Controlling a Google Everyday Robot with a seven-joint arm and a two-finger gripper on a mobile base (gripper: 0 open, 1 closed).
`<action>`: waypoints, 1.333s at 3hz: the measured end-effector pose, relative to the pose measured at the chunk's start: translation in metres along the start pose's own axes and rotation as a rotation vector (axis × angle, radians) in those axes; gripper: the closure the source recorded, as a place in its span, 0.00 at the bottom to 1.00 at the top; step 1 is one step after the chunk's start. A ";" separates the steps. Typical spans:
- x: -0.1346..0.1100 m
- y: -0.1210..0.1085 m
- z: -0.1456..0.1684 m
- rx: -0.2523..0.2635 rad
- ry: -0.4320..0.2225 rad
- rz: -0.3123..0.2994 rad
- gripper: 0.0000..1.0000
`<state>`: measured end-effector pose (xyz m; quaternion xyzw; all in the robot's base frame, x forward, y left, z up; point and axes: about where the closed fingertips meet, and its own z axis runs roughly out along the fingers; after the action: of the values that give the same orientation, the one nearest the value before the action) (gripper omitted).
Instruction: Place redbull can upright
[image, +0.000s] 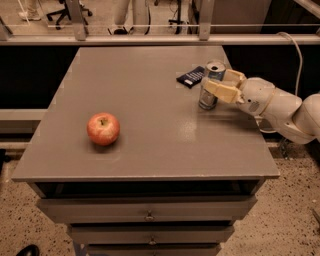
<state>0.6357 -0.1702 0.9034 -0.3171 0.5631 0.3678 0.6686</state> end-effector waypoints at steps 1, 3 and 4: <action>0.000 0.002 -0.002 -0.015 0.008 -0.012 0.40; 0.000 0.006 -0.003 -0.041 0.034 -0.029 0.00; -0.016 0.006 -0.022 -0.069 0.188 -0.094 0.00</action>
Offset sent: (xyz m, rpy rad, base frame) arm -0.0111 -0.0037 -0.0021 -0.0894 -0.0240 0.0582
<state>0.6178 -0.1881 0.9157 -0.3992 0.5950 0.3239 0.6178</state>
